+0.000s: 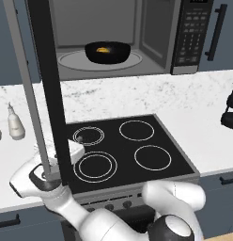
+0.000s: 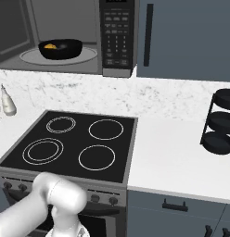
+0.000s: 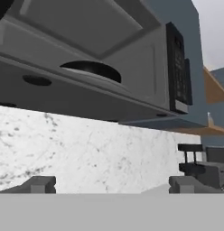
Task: Pick the squash from the sink and place it in the bowl. Then pick the bowl and place it in the microwave. Then close the microwave door and press the start button.
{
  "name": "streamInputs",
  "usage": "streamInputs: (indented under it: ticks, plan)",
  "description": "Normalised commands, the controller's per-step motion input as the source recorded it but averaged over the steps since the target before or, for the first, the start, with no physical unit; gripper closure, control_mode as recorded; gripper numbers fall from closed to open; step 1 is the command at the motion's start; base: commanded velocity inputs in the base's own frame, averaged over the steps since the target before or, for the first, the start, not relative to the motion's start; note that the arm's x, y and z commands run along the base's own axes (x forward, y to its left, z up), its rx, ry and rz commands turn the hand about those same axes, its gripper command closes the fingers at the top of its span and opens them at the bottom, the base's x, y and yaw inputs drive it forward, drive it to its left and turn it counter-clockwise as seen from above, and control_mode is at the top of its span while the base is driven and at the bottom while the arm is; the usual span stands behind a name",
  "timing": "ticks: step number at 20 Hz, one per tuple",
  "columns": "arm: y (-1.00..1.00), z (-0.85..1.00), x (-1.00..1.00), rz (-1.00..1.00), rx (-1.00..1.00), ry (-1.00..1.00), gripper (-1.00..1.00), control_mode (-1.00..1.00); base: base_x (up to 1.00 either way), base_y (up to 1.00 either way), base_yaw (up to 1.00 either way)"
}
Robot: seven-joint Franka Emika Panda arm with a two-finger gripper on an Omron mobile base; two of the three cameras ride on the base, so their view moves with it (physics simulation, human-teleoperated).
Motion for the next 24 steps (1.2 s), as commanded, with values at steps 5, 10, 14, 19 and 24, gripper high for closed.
streamInputs:
  ticks: [5,10,14,19,24]
  plan:
    - [1.0,0.0,-0.19,-0.04,-0.16,-0.22,-1.0,-1.0,0.0,0.0,0.0]
    - [0.99,0.08,-0.34,0.0,-0.11,-0.31,-1.0,-1.0,0.0,0.0,0.0]
    - [0.75,0.49,-0.58,0.0,-0.08,-0.38,-1.0,-1.0,0.0,0.0,0.0]
    - [0.23,0.67,-0.75,0.0,0.0,-0.3,-1.0,-1.0,0.0,0.0,0.0]
    - [-0.08,0.57,-0.76,0.0,0.04,-0.24,-1.0,-1.0,0.0,0.0,0.0]
